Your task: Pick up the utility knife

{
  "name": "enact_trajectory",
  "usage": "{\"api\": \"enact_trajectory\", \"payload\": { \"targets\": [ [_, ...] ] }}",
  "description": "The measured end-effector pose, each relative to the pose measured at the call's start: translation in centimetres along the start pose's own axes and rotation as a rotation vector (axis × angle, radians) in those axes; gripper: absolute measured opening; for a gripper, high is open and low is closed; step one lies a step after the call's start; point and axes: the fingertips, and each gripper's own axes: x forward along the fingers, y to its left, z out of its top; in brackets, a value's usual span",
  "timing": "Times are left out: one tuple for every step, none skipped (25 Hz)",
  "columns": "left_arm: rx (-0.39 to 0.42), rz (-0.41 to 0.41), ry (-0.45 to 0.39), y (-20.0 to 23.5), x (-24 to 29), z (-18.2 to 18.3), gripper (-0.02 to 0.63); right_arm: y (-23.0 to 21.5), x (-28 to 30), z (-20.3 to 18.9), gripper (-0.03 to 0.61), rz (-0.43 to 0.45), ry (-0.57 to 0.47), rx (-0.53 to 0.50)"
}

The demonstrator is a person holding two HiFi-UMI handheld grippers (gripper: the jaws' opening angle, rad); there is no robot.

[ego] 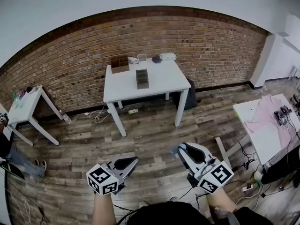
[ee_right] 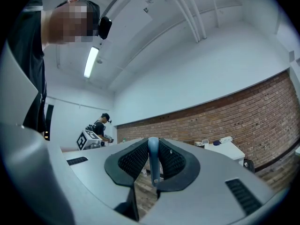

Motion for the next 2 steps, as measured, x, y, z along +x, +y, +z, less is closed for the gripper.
{"api": "enact_trajectory", "payload": {
  "targets": [
    [-0.001,0.002,-0.001,0.11,-0.06,-0.03,-0.005,0.02,0.10,-0.11,0.071,0.002,0.002,0.000],
    [-0.002,0.004,-0.001,0.21,-0.11,-0.07,-0.005,0.05,0.20,-0.21,0.071,0.005,0.003,-0.001]
  ]
}}
